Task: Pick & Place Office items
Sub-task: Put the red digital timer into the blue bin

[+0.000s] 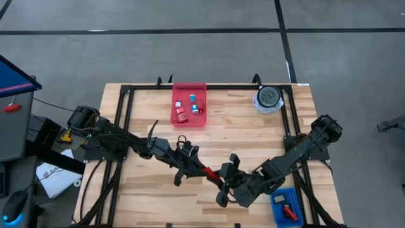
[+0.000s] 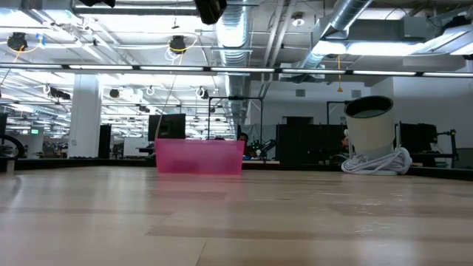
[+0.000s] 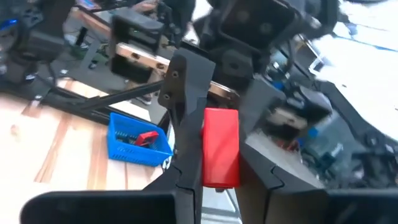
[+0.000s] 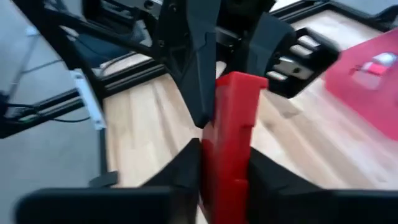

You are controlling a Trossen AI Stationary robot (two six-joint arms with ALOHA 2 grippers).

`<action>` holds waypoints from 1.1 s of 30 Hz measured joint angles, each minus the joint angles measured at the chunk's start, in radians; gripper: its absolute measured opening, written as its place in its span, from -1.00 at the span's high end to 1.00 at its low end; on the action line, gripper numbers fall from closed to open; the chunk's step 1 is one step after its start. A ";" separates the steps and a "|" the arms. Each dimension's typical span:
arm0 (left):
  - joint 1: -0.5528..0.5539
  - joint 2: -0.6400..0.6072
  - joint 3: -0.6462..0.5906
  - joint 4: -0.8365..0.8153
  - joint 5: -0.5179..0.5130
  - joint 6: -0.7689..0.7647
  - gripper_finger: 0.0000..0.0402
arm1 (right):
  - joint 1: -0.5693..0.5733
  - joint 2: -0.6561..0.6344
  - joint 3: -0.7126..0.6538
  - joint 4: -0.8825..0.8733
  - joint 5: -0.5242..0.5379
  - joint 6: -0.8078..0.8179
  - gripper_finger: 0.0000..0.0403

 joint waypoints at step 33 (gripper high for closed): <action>0.001 -0.631 -0.002 -1.172 -0.255 0.176 -0.01 | 0.504 0.002 -0.024 -0.789 -0.373 1.375 0.77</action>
